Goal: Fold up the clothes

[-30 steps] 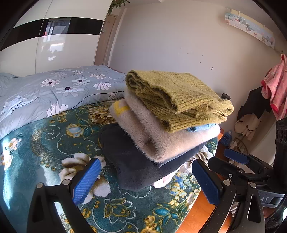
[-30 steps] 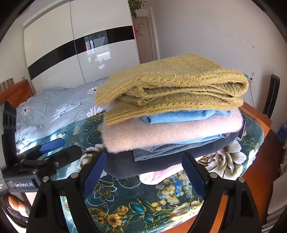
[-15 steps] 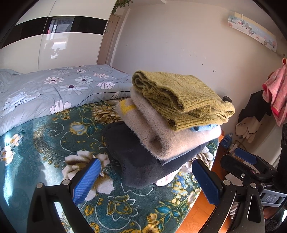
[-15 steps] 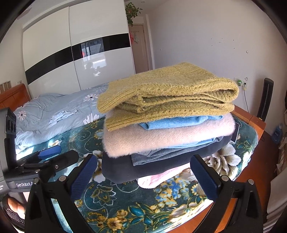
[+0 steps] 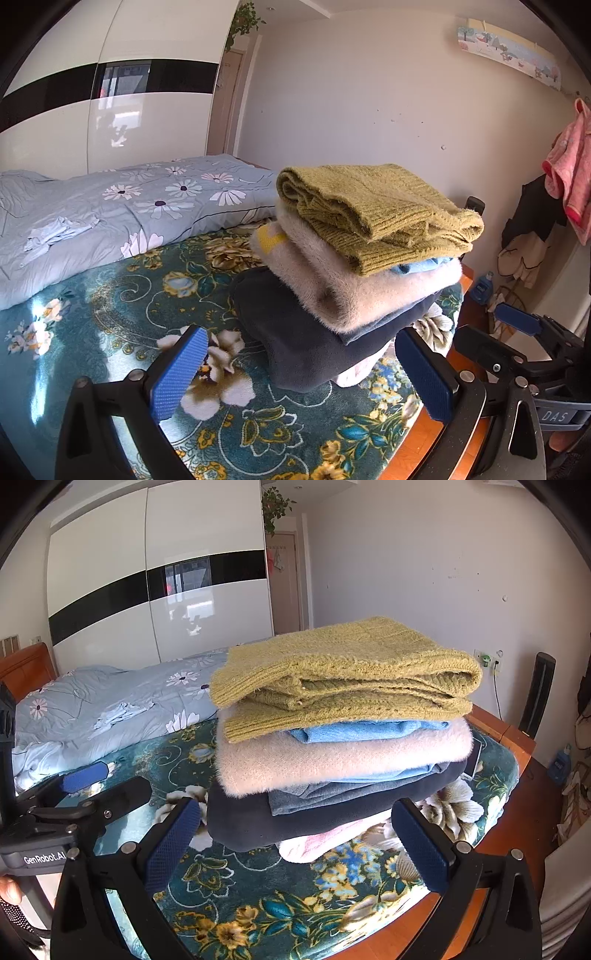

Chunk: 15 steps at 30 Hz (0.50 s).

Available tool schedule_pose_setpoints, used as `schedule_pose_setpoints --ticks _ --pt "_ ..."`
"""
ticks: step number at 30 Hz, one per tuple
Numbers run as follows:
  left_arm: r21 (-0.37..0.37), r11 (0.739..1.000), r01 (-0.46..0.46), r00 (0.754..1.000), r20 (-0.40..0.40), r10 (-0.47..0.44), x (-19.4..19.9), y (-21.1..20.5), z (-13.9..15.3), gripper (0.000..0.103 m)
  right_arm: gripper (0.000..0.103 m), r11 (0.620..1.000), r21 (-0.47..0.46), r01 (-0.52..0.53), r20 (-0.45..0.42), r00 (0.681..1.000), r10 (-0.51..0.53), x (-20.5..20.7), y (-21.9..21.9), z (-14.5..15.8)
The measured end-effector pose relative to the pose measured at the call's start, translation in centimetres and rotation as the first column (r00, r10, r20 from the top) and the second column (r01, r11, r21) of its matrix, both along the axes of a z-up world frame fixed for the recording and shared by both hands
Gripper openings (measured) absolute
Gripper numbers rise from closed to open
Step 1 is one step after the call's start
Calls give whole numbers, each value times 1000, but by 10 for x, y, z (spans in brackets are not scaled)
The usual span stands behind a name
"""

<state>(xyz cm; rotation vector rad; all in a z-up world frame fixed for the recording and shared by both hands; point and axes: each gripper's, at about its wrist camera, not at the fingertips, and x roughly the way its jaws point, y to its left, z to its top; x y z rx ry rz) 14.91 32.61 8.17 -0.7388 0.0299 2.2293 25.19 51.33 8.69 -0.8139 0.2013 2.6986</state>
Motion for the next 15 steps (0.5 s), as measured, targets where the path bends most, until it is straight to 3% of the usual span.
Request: schedule_pose_setpoints --ticks 15 --pt "-66 998 -22 1000 -18 21 5 -1 -12 103 103 1000 -9 6 23 1000 -6 4 -13 -11"
